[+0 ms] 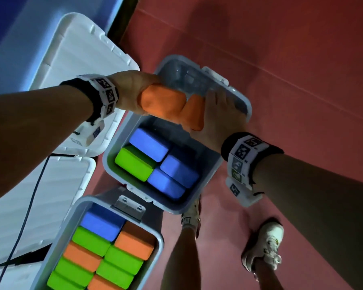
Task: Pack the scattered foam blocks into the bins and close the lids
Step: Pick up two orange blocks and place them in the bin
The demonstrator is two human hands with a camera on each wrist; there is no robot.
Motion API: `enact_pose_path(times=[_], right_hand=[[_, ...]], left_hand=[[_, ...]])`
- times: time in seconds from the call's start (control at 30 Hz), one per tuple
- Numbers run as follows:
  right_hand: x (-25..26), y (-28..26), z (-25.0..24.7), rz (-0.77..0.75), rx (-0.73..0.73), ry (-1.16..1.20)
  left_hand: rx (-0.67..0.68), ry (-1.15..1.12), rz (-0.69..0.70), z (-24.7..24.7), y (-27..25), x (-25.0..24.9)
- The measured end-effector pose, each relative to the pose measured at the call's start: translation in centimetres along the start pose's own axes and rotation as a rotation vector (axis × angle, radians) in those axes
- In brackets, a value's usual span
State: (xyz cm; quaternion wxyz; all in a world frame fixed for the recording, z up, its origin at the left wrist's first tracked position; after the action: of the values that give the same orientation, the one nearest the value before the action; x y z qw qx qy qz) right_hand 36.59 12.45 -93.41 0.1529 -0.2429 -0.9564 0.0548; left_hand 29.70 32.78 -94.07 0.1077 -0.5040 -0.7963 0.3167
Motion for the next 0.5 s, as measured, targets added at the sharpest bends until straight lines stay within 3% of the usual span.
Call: enact_pose_path(times=[0.13,0.27,0.37,0.5], right_hand=[[1.0,-1.1,2.8,0.058,0.046,0.039],[0.9,-4.0,7.5,0.119,0.169,0.080],[1.6,-4.8,10.8,0.088,0.233,0.067],[2.4,-4.5,15.2,0.090,0.366,0.155]], left_hand=[[-0.024,-0.056,0.135,3.0,1.0,1.5],[0.043,0.016,0.196,7.8,2.6,0.6],[0.131,0.065,0.196,11.4,3.9,1.0],[0.277,0.306,0.127,15.7,5.9,1.9]])
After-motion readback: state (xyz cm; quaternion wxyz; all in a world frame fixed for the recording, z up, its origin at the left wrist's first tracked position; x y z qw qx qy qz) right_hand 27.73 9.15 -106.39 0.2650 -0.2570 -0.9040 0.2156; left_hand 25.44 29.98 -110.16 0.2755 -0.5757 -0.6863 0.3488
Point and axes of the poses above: each hand's wrist, its own y-axis towards the middle knuckle, its own z-axis out of the palm, x = y × z, the point moved 6 cm from there along y, towards the middle knuckle, and after that the axes turned 15 degrees about -z, right-handed, at the moved point
